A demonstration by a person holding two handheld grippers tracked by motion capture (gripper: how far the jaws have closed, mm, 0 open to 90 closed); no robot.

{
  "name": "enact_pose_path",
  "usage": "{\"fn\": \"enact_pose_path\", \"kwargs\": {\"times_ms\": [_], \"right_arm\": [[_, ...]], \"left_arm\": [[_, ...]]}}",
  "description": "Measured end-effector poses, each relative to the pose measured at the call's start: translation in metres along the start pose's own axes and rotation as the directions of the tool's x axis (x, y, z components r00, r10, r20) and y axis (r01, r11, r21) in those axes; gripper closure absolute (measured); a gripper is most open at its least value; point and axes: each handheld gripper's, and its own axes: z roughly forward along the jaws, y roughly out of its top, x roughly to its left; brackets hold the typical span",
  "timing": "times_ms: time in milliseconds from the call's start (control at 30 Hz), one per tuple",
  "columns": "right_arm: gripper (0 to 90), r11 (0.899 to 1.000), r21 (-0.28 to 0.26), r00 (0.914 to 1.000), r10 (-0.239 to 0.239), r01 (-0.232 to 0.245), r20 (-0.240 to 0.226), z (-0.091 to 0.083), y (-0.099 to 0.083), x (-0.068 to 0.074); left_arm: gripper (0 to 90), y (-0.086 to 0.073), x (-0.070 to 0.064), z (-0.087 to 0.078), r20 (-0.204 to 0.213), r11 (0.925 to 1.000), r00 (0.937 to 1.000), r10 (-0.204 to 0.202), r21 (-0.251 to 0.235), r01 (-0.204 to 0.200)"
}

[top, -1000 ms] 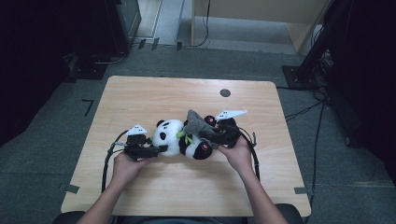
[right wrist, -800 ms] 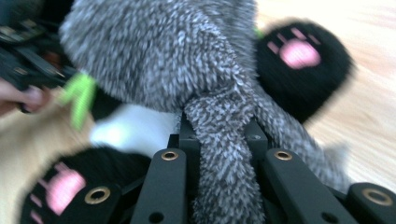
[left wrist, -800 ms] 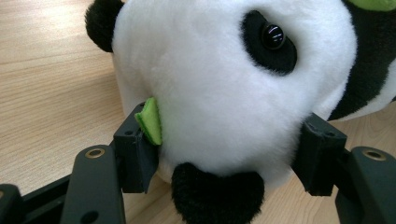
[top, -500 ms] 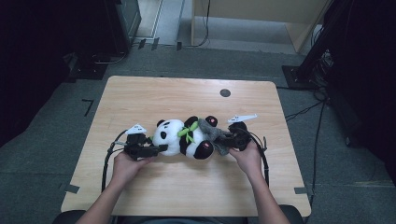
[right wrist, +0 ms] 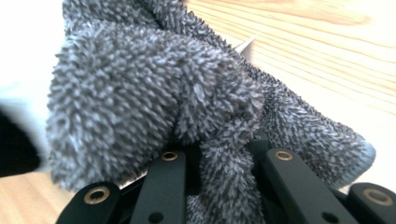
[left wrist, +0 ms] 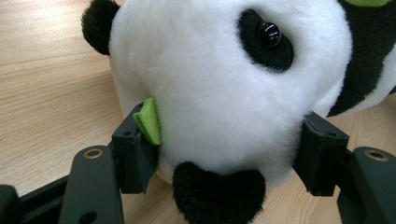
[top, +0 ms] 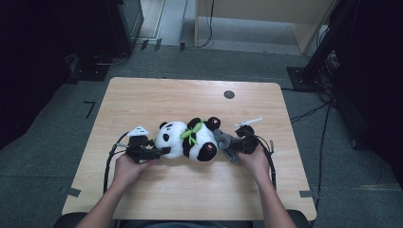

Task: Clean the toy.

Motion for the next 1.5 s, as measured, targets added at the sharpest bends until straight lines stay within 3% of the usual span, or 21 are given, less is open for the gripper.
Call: {"fn": "enact_pose_path", "kwargs": {"times_ms": [200,367,533,700,900,1133,1233,1333,1500], "right_arm": [[76.8,0.997,-0.022,0.9972,0.068,-0.067,0.03,-0.011,0.001,-0.015],[76.9,0.986,-0.132,0.9948,0.101,-0.101,0.0,-0.032,0.003,-0.018],[76.9,0.965,-0.253,0.9978,0.054,-0.062,-0.04,-0.061,0.006,-0.002],[77.0,0.952,-0.305,0.9961,-0.032,0.005,-0.082,-0.084,0.011,0.026],[76.9,0.948,-0.309,0.9835,-0.127,0.082,-0.129,-0.092,0.017,0.061],[76.9,0.944,-0.264,0.951,-0.25,0.198,-0.182,-0.081,0.021,0.103],[76.9,0.943,-0.216,0.9434,-0.291,0.255,-0.158,-0.068,0.02,0.115],[77.1,0.941,-0.201,0.9469,-0.298,0.271,-0.12,-0.056,0.018,0.112],[77.2,0.953,-0.203,0.9655,-0.247,0.226,-0.084,-0.051,0.014,0.092]], "left_arm": [[32.8,0.0,-0.001,0.0,-0.005,1.0,1.0,0.008,0.004,-0.008],[32.7,0.0,-0.001,0.0,-0.007,1.0,0.9999,0.008,0.004,-0.008],[32.7,0.0,-0.001,0.0,-0.008,1.0,1.0,0.005,0.007,-0.005],[32.8,0.0,-0.001,0.0,-0.006,1.0,1.0,0.001,0.007,-0.001],[33.0,0.0,-0.001,0.0,-0.008,1.0,1.0,-0.002,0.004,0.002],[33.1,0.001,-0.003,0.0,-0.013,1.0,0.9999,-0.008,0.002,0.008],[33.2,0.0,-0.003,0.0,-0.013,1.0,0.9999,0.001,0.007,-0.001],[33.3,0.0,-0.004,0.0,-0.022,0.9997,0.9996,0.02,0.017,-0.02],[33.4,0.0,-0.005,0.001,-0.024,0.9994,0.9993,0.028,0.019,-0.028]]}}
